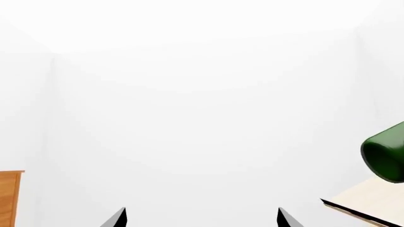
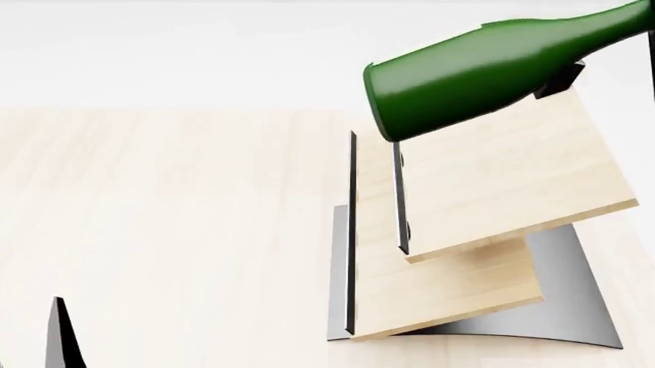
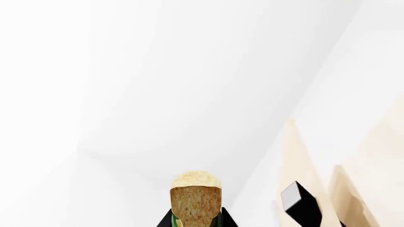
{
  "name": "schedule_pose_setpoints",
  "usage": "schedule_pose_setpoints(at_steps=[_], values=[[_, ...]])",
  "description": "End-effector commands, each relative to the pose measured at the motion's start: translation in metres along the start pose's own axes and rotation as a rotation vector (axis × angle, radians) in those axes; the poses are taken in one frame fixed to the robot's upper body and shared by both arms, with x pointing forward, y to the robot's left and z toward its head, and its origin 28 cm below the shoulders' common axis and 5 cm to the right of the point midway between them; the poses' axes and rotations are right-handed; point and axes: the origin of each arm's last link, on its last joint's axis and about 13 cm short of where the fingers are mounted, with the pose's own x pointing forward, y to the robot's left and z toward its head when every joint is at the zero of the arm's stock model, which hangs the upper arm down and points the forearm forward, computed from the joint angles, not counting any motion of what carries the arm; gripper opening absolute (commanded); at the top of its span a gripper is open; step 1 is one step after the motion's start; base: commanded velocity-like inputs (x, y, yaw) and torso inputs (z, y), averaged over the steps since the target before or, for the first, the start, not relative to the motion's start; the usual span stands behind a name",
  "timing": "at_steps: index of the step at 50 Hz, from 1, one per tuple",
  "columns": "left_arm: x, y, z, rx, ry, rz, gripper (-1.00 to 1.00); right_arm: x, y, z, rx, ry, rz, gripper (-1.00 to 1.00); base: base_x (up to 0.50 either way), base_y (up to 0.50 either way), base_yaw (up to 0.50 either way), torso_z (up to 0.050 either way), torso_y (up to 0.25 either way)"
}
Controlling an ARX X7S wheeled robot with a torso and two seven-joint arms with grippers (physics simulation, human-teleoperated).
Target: Put the wine bottle on the wine rack.
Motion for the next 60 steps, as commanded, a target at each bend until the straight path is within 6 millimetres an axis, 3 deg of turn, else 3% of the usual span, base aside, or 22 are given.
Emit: schedule_pose_setpoints(at_steps=[1, 60], values=[[0.0, 0.0, 0.0, 0.0, 0.0, -0.002, 1.0, -0.005, -0.001, 0.004, 0.005, -0.023, 0.036, -1.0, 0.0, 0.0, 0.0, 0.0, 0.0], [-0.001, -0.002, -0.002, 0.002, 0.006, -0.01, 1.0, -0.011, -0.015, -0.001, -0.032, -0.03, 0.018, -1.0, 0.0, 0.0, 0.0, 0.0, 0.001]])
